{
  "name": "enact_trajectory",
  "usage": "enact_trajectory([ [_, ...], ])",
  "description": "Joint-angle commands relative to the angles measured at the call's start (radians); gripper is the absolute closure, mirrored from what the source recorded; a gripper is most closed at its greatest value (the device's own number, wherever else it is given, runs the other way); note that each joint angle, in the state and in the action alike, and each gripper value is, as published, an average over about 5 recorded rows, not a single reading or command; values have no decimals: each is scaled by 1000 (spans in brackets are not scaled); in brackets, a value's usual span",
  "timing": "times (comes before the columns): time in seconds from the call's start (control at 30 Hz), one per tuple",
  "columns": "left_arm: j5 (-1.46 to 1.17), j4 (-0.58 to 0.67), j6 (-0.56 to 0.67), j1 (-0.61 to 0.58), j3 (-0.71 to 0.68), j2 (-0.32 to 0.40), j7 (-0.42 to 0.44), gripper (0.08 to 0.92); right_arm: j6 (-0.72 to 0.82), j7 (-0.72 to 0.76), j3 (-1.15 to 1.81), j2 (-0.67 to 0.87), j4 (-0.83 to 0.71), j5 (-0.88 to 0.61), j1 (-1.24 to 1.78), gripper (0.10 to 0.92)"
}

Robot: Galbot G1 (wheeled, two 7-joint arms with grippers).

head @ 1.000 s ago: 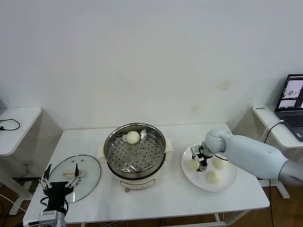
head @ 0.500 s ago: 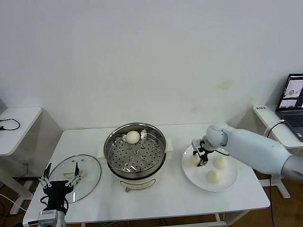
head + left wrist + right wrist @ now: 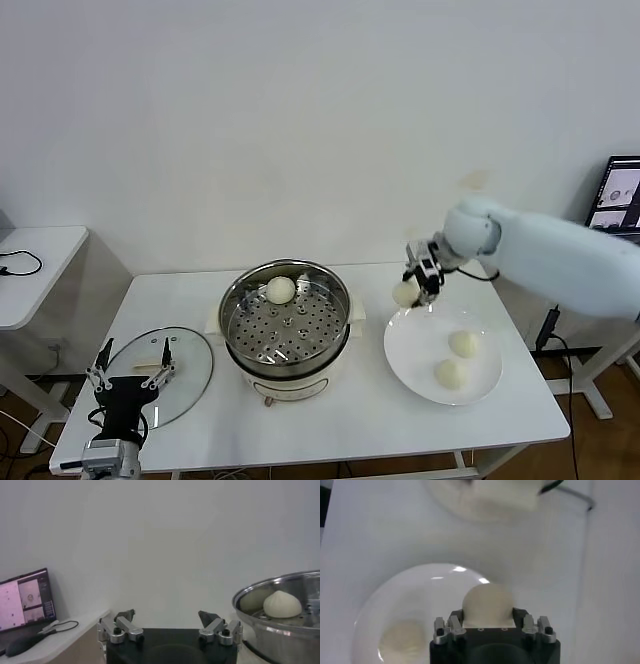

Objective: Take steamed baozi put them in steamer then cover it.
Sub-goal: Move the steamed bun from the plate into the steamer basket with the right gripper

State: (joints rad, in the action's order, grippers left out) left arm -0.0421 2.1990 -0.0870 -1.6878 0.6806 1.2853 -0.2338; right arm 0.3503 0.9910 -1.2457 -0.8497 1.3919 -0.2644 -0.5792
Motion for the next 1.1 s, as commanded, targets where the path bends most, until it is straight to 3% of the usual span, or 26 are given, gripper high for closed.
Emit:
enact_trajectory([
  [0.03,-7,-1,-1,0,3,-4,0,177,49,-17,-76,-78,40,-167,-222,402],
  [0.47,-15,-1,-4,2,23,-6,5,177,198,-126,-17,-448,-83,-301,-55,397],
  [1.1,-18,12,-2,-5,44,11,9,177,278,-199,-5,-703,-298,-274,143,397],
])
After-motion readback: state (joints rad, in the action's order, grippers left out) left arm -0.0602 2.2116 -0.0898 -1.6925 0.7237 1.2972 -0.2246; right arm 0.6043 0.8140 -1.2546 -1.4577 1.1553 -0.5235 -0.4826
